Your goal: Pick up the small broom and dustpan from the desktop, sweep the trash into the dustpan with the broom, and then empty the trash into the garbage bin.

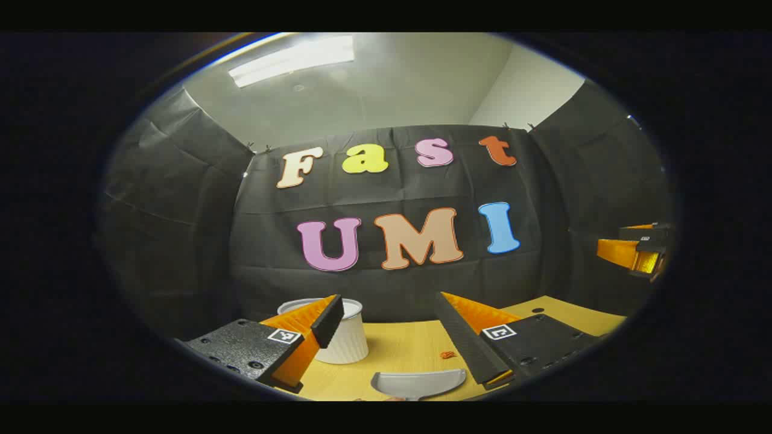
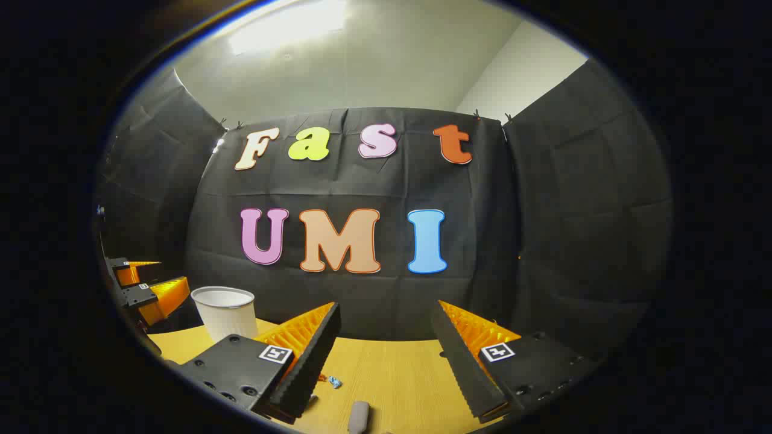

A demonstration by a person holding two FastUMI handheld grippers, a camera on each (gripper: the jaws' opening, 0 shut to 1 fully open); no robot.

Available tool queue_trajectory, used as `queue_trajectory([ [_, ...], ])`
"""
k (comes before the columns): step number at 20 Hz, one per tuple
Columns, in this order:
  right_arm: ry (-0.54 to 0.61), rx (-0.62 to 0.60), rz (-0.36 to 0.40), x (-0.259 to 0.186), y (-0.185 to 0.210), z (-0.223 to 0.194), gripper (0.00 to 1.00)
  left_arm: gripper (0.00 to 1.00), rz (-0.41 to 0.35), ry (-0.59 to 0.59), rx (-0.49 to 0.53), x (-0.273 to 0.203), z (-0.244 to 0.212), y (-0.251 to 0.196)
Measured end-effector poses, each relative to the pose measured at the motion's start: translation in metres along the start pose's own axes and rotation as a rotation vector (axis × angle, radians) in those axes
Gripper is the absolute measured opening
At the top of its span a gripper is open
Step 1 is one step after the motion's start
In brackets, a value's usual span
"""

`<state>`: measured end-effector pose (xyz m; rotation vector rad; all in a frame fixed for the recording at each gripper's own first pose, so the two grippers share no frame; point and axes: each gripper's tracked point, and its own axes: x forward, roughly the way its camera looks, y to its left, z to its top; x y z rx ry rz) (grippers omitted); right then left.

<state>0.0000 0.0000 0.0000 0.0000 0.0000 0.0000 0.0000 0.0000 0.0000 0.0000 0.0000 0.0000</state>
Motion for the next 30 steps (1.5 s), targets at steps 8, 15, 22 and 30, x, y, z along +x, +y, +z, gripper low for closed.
queue_trajectory([
  [8, 0.005, -0.002, 0.004, 0.002, 0.003, 0.0, 0.97, 0.93, 0.014, 0.009, -0.007, -0.002, -0.005, 0.004],
  [15, 0.018, 0.004, 0.011, 0.005, 0.003, -0.003, 0.97, 0.93, 0.016, 0.008, 0.01, -0.002, -0.003, 0.004],
  [22, 0.021, 0.001, 0.017, 0.004, 0.003, -0.003, 0.97, 0.93, 0.01, 0.01, 0.02, -0.002, -0.003, 0.0],
  [30, 0.039, -0.005, 0.023, 0.008, 0.006, -0.008, 0.97, 0.93, 0.014, 0.029, 0.018, -0.003, -0.01, 0.002],
])
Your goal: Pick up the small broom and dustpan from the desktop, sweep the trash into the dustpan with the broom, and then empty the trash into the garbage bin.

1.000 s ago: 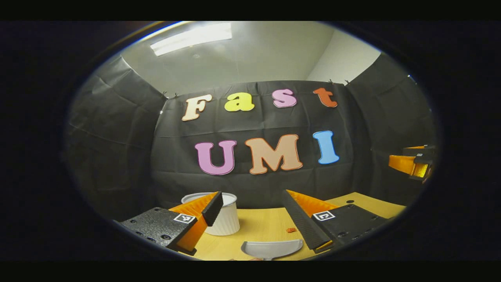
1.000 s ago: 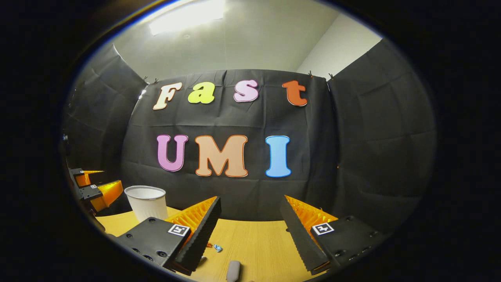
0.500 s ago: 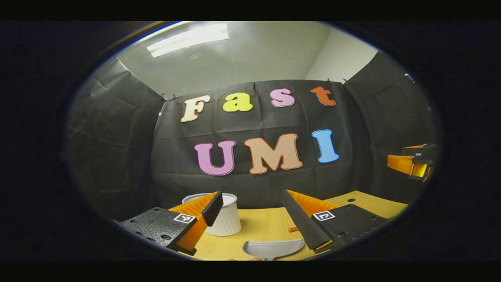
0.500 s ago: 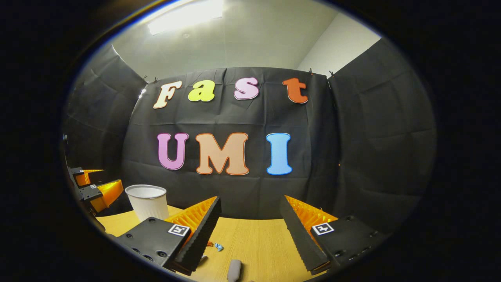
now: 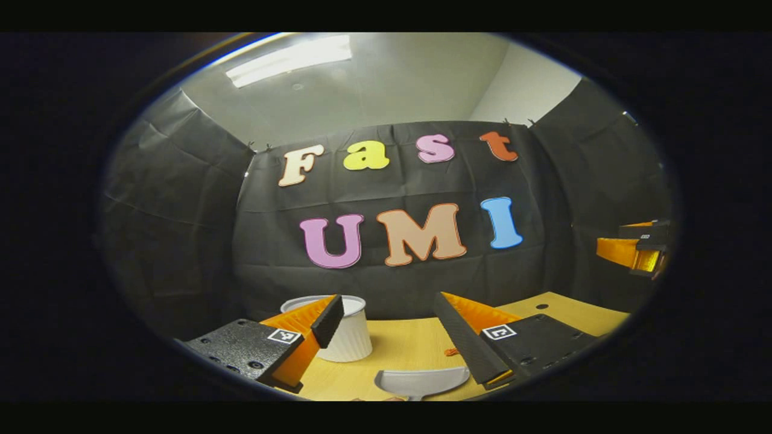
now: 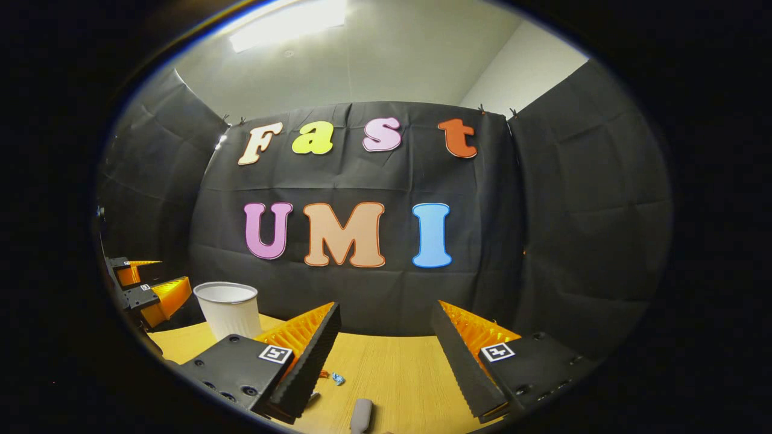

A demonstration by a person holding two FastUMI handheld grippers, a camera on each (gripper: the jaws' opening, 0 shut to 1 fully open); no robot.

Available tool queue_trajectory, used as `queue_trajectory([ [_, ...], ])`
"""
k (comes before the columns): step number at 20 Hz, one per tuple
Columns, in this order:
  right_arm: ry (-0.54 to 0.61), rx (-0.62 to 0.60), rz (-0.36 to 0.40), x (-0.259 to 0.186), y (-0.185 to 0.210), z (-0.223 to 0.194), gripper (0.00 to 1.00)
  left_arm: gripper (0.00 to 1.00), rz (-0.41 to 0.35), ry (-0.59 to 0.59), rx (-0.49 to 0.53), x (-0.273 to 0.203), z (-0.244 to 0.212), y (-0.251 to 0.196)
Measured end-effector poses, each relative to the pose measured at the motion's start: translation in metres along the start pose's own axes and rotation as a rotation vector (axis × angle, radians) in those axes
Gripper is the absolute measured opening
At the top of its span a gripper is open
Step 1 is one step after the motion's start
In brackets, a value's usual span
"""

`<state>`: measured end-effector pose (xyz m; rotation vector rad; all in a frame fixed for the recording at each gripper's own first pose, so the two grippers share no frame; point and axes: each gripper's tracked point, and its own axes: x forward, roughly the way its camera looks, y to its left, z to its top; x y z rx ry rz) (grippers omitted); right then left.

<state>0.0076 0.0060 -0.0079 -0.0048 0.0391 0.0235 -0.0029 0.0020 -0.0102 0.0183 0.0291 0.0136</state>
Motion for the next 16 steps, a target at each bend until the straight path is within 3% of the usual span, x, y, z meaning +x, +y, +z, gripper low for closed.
queue_trajectory([
  [16, 0.094, -0.012, 0.025, 0.005, 0.013, -0.028, 0.97, 0.93, -0.017, 0.081, 0.015, 0.002, -0.033, -0.001],
])
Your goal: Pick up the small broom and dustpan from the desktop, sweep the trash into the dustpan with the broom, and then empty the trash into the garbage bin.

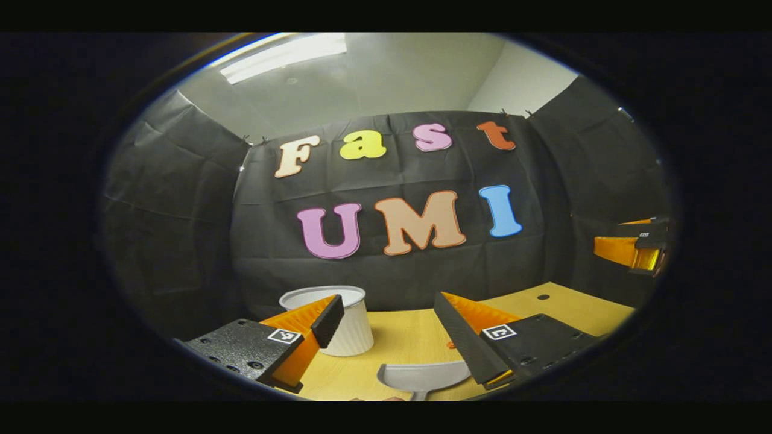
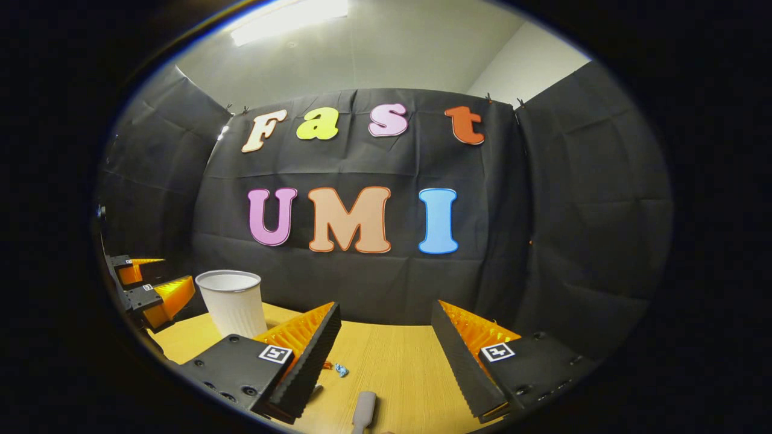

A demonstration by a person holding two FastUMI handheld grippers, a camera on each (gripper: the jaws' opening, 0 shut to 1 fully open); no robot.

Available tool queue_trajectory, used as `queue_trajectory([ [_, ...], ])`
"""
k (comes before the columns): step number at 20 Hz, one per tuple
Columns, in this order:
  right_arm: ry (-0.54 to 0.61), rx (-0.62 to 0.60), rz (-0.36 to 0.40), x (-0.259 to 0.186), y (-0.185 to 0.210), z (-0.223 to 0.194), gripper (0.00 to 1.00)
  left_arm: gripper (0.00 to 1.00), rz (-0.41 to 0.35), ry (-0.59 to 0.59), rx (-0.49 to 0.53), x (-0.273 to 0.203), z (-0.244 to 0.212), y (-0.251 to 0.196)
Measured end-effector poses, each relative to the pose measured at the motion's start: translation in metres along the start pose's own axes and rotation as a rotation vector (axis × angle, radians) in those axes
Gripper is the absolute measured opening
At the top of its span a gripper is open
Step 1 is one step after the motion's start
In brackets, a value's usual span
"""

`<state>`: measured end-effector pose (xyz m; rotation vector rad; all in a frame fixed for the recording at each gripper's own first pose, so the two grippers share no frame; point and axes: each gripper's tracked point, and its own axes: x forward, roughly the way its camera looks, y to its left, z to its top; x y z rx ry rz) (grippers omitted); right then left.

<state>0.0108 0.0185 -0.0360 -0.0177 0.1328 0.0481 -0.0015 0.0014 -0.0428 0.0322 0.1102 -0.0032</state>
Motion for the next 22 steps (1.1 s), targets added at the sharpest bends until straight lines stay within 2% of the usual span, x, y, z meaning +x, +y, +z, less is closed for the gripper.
queue_trajectory([
  [7, 0.221, -0.022, 0.03, 0.009, 0.012, -0.069, 0.98, 0.93, -0.043, 0.172, 0.027, -0.002, -0.065, -0.011],
  [12, 0.419, -0.078, 0.066, 0.011, 0.023, -0.136, 0.98, 0.93, -0.082, 0.342, 0.0, -0.012, -0.133, -0.022],
  [18, 0.684, -0.143, 0.093, 0.009, 0.029, -0.221, 0.98, 0.94, -0.086, 0.679, 0.003, -0.038, -0.241, -0.028],
  [19, 0.743, -0.15, 0.103, 0.008, 0.03, -0.236, 0.99, 1.0, -0.094, 0.736, 0.002, -0.043, -0.257, -0.031],
  [20, 0.8, -0.154, 0.112, 0.003, 0.03, -0.251, 0.99, 0.95, -0.105, 0.783, 0.008, -0.048, -0.27, -0.035],
  [21, 0.86, -0.153, 0.125, 0.0, 0.033, -0.263, 0.99, 1.0, -0.108, 0.822, 0.017, -0.051, -0.282, -0.037],
  [22, 0.918, -0.149, 0.13, -0.004, 0.034, -0.28, 0.99, 1.0, -0.118, 0.862, 0.026, -0.056, -0.288, -0.036],
])
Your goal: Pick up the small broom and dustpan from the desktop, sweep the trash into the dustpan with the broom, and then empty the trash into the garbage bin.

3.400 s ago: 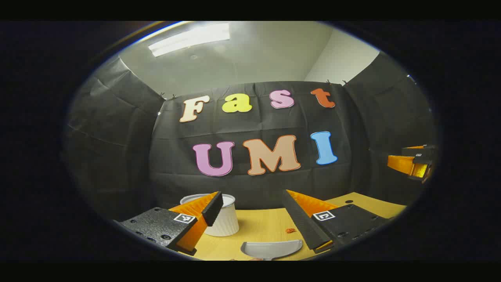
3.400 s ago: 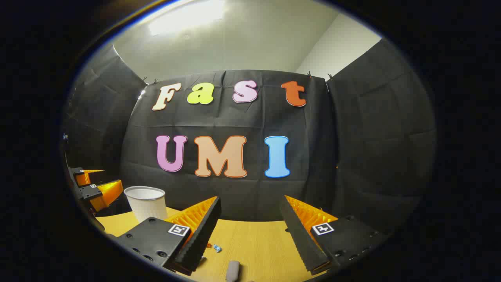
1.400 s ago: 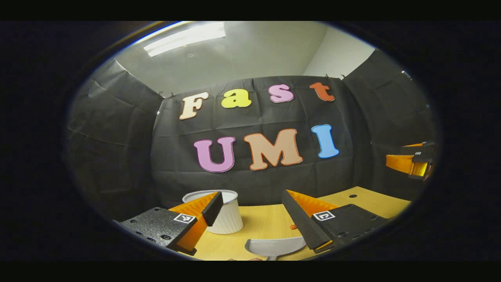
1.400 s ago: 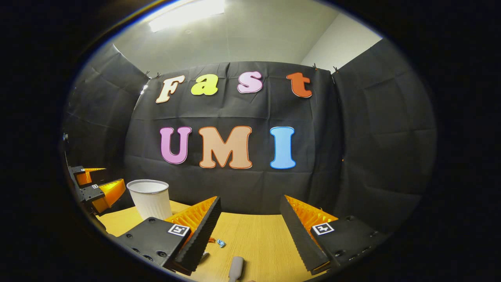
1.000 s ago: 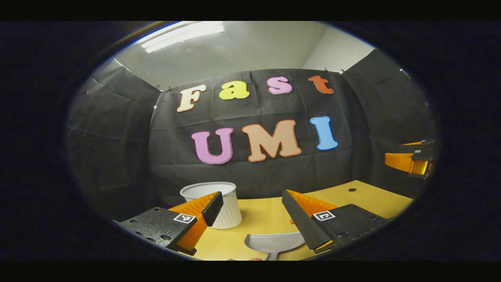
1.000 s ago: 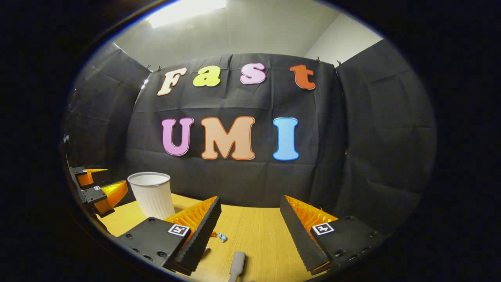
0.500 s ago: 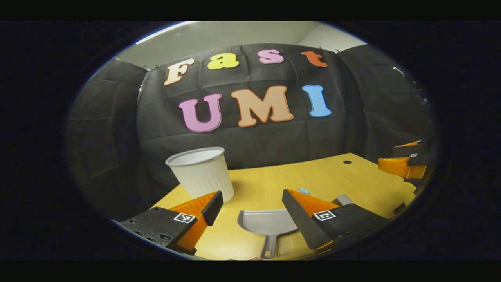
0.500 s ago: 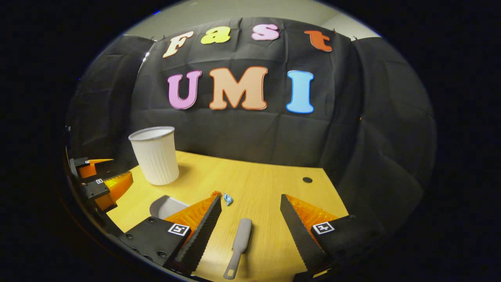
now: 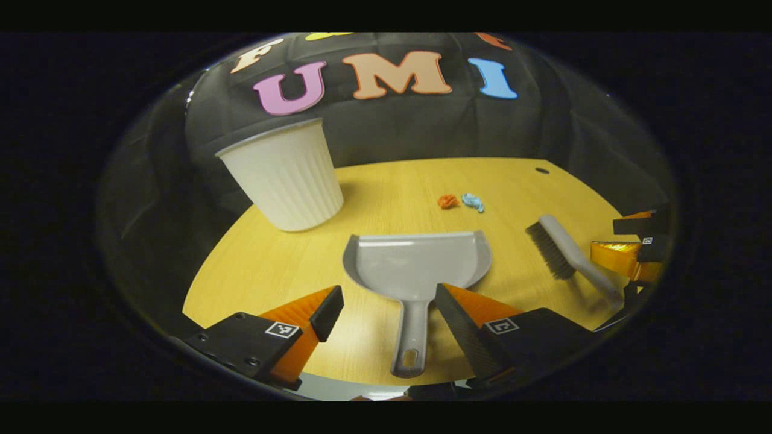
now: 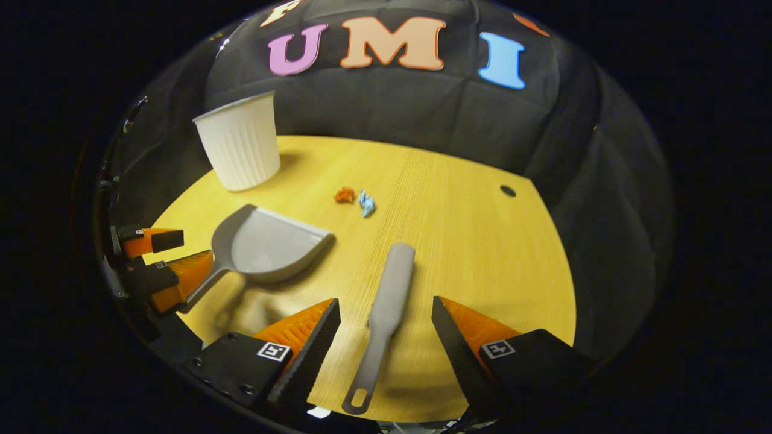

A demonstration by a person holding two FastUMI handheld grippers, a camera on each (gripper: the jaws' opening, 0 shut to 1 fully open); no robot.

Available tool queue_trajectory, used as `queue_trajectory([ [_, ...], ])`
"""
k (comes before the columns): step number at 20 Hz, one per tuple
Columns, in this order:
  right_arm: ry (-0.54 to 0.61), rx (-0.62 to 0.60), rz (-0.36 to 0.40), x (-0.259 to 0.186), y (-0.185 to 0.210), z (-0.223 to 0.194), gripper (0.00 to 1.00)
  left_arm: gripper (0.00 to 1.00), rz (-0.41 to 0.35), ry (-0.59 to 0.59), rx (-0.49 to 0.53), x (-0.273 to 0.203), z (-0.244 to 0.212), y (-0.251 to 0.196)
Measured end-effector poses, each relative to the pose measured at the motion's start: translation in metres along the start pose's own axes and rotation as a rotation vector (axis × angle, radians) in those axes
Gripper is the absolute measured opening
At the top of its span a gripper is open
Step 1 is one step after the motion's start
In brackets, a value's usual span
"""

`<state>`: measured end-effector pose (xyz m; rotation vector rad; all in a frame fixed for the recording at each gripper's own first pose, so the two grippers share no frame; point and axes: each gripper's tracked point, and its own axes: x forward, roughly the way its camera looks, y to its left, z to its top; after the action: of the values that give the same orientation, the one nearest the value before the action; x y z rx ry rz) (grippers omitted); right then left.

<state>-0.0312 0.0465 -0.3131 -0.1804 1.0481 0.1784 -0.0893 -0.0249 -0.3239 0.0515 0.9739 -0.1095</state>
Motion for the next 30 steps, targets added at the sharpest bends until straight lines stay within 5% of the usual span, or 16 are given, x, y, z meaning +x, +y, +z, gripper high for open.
queue_trajectory([
  [6, 0.293, -0.021, 0.004, 0.029, 0.002, -0.048, 0.98, 0.96, -0.032, 0.177, 0.024, 0.008, -0.038, -0.007],
  [10, 0.36, -0.057, 0.005, 0.04, 0.002, -0.051, 0.75, 0.9, -0.055, 0.278, 0.038, 0.006, -0.054, -0.011],
  [12, 0.351, -0.085, -0.021, 0.042, -0.005, -0.05, 0.51, 0.7, -0.084, 0.276, 0.029, 0.006, -0.052, -0.017],
  [13, 0.341, -0.116, -0.029, 0.041, -0.01, -0.048, 0.36, 0.49, -0.084, 0.301, 0.029, 0.006, -0.056, -0.017],
  [15, 0.315, -0.19, -0.029, 0.042, -0.016, -0.048, 0.25, 0.32, -0.081, 0.317, 0.051, 0.004, -0.055, -0.014],
  [21, 0.165, -0.183, 0.04, 0.042, -0.039, -0.022, 0.18, 0.24, -0.084, 0.24, 0.06, 0.005, -0.042, -0.019],
  [24, 0.088, -0.163, 0.061, 0.037, -0.059, 0.017, 0.17, 0.24, -0.038, 0.213, 0.178, 0.004, -0.032, -0.004],
  [30, 0.024, -0.178, -0.014, 0.064, -0.084, 0.113, 0.17, 0.26, -0.098, 0.199, 0.265, 0.026, -0.002, 0.003],
])
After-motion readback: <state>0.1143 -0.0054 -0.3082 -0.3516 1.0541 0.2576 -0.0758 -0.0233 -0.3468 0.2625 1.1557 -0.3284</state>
